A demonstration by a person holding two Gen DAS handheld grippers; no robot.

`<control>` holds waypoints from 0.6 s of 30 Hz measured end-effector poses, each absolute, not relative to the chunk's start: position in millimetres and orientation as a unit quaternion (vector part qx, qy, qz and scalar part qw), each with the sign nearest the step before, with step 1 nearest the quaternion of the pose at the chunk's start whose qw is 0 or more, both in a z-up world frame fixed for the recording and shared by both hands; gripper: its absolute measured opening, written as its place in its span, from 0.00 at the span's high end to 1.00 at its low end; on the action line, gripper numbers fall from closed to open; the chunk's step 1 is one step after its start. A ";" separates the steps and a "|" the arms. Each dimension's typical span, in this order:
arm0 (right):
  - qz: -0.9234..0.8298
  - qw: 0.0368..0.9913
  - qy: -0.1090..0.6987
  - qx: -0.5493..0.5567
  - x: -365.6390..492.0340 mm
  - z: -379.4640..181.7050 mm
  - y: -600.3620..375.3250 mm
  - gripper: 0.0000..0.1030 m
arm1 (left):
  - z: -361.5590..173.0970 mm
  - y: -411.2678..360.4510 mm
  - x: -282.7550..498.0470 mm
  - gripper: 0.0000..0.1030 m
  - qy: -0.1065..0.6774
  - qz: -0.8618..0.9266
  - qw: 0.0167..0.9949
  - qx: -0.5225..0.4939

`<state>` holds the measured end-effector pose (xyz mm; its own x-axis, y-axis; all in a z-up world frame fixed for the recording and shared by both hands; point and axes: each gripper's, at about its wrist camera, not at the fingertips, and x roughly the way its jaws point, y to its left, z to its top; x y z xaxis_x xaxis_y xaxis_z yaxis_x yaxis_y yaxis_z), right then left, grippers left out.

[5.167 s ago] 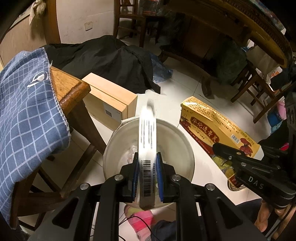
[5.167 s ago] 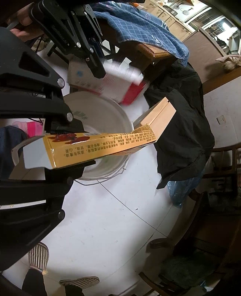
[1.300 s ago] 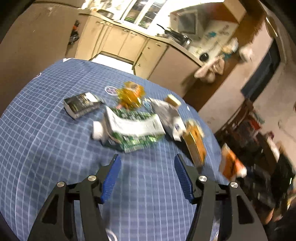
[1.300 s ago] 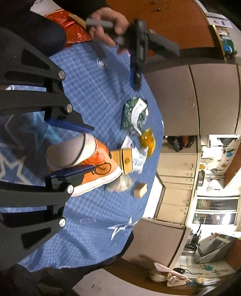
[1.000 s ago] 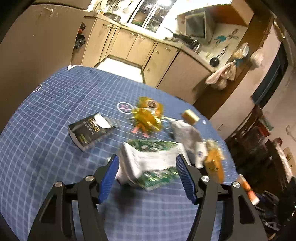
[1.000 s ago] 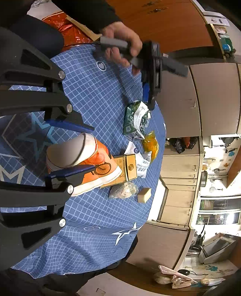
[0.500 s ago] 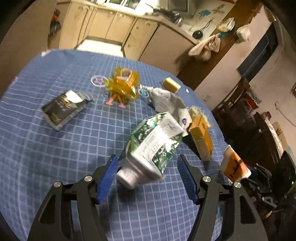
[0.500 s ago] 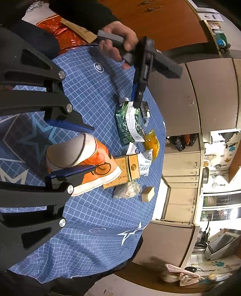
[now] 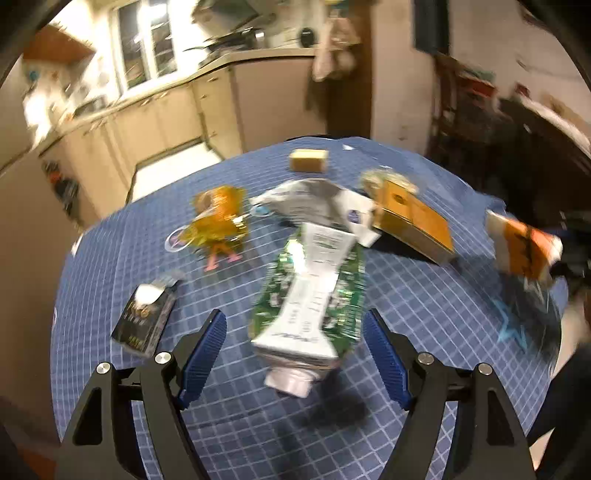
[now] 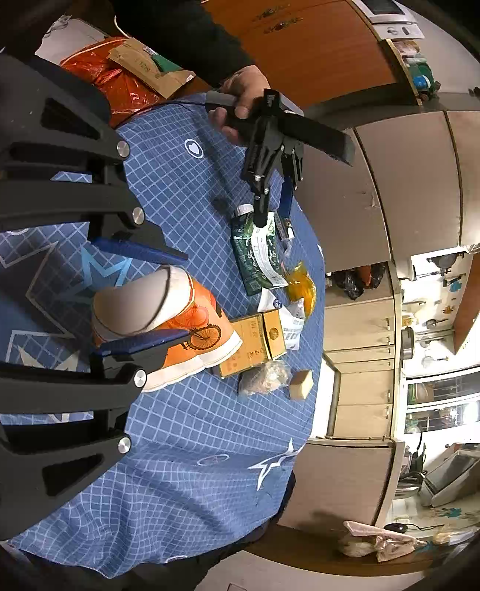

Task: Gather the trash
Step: 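Grasp the orange-and-white paper cup with the right gripper while the left gripper grasps the green milk carton, then carry the paper cup and green carton over to the white bucket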

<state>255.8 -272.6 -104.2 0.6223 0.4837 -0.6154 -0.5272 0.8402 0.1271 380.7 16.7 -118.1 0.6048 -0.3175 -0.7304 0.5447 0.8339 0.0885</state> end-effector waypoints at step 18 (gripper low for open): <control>0.279 0.900 0.333 -0.028 255.0 -101.8 -260.4 0.66 | -155.7 18.6 408.2 0.38 0.394 -0.256 0.876 0.108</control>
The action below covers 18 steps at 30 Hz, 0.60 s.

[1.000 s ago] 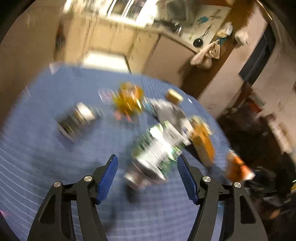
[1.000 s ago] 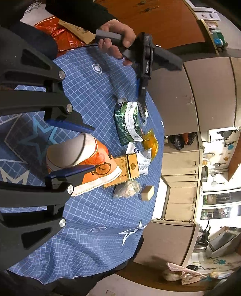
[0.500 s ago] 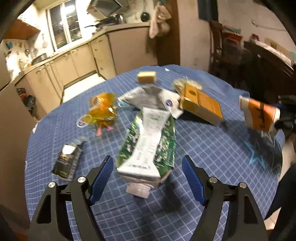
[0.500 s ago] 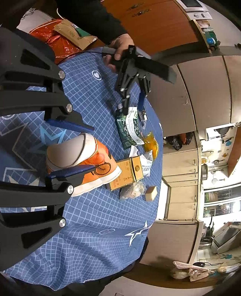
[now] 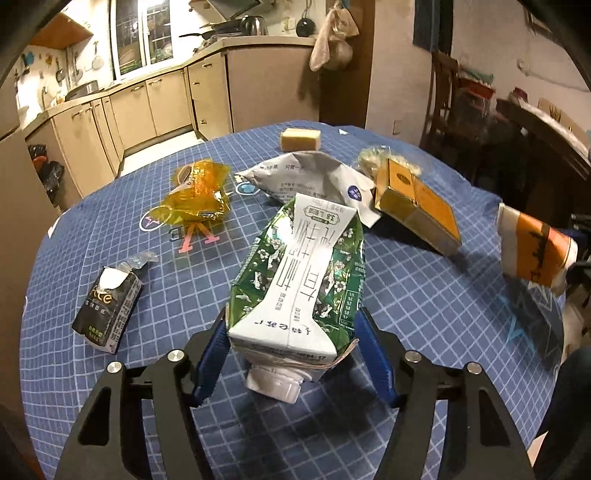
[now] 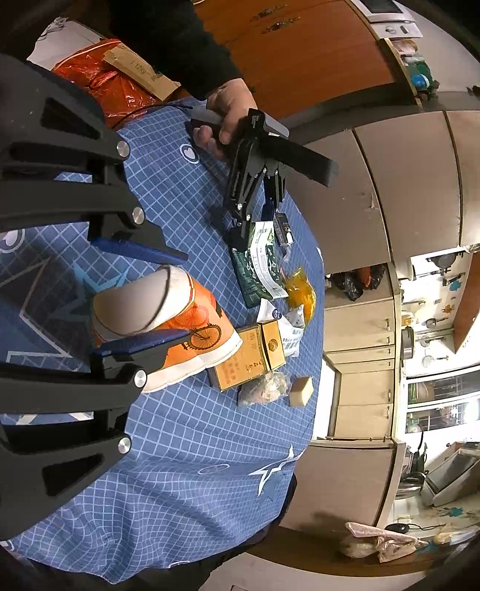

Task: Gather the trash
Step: 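Carry the paper cup and green carton over to the white bucket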

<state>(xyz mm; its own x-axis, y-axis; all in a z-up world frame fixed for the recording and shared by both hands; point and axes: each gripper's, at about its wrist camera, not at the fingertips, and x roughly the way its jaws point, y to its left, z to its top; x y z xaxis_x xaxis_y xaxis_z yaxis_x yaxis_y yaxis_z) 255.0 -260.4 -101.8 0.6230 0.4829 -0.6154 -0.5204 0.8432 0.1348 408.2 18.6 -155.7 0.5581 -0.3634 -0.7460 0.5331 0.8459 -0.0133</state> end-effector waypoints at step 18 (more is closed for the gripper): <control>0.232 0.924 0.303 -0.015 235.6 -88.3 -264.4 0.67 | -111.6 43.4 354.7 0.41 0.331 -0.218 0.917 0.034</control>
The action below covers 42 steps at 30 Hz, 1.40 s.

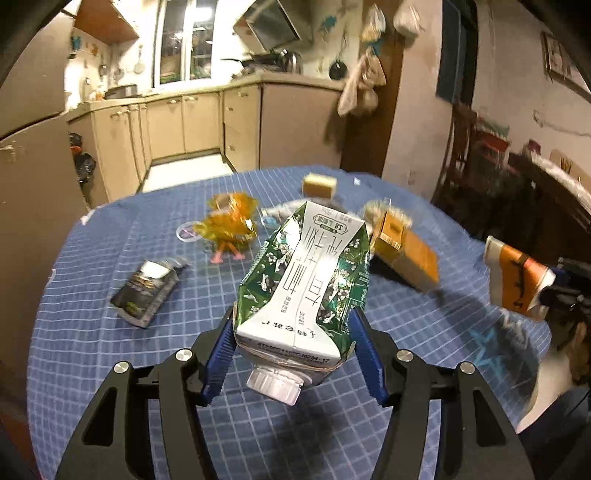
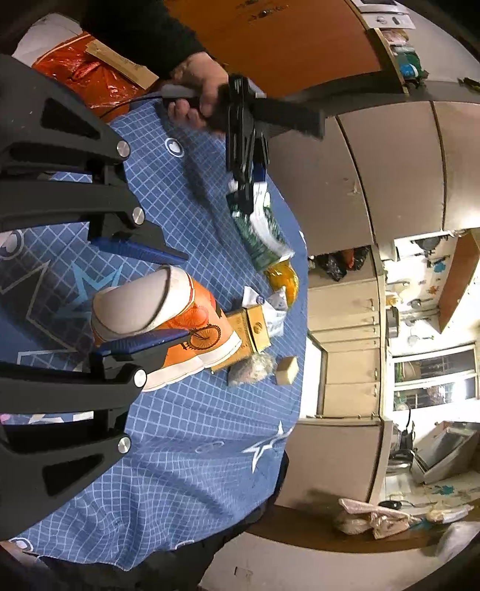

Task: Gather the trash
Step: 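Carry the paper cup and green carton over to the white bucket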

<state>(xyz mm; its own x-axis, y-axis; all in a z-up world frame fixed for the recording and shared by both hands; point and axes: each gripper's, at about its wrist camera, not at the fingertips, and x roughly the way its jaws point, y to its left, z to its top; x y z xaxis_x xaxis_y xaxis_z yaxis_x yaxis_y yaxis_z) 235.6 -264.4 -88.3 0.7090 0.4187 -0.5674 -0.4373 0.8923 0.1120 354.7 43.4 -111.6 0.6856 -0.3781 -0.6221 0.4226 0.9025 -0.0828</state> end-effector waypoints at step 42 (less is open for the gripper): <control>-0.138 0.932 0.321 0.100 13.4 -80.0 -554.9 0.67 | -71.5 -411.3 156.5 0.41 0.299 -0.509 0.803 0.087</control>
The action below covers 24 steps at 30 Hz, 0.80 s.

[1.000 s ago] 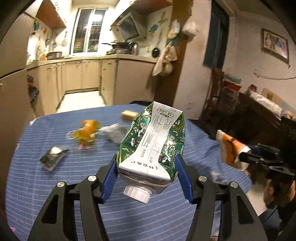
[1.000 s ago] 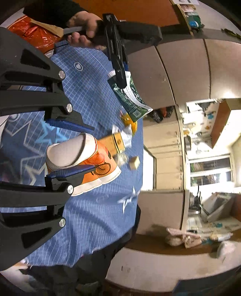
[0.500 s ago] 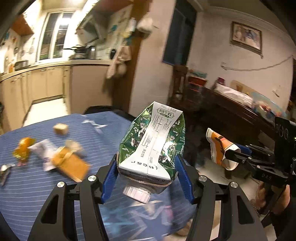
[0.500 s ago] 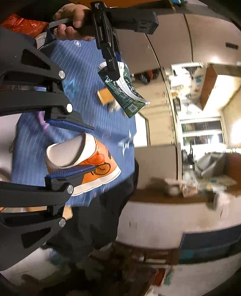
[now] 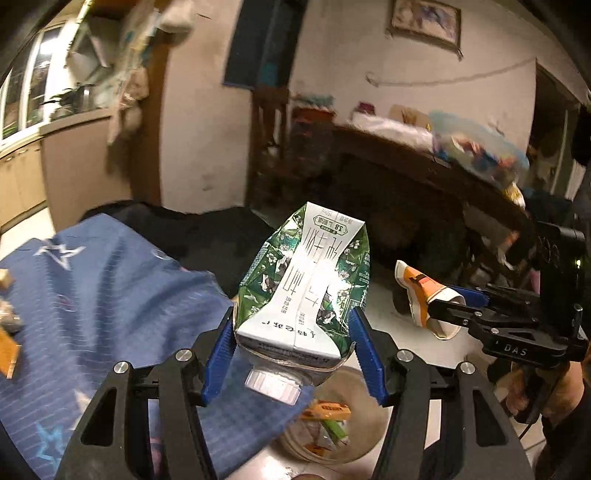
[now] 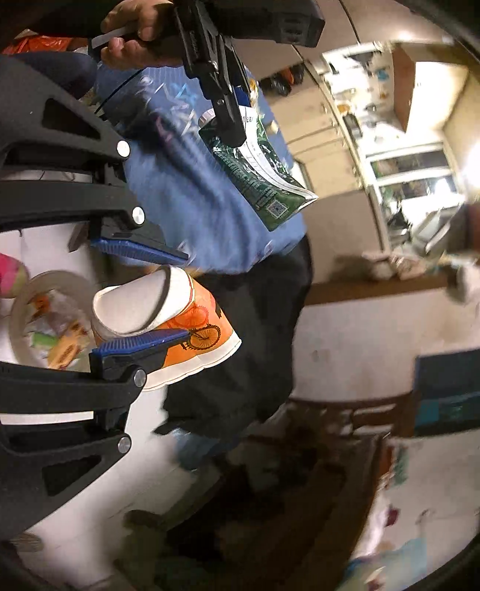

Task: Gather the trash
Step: 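Carry the paper cup and green carton over to the white bucket, then open the left gripper to drop the carton while the right gripper releases the cup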

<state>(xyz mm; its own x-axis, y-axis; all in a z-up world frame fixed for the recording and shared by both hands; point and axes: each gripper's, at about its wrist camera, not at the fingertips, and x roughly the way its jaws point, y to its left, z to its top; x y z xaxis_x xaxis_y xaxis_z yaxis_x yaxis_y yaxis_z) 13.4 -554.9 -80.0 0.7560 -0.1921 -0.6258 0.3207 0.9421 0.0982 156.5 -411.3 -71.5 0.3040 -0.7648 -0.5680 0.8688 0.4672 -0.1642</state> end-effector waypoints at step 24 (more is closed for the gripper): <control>-0.175 0.836 0.466 0.231 -19.8 -233.9 -619.3 0.67 | -247.8 -518.3 99.9 0.41 0.410 -0.481 0.748 0.203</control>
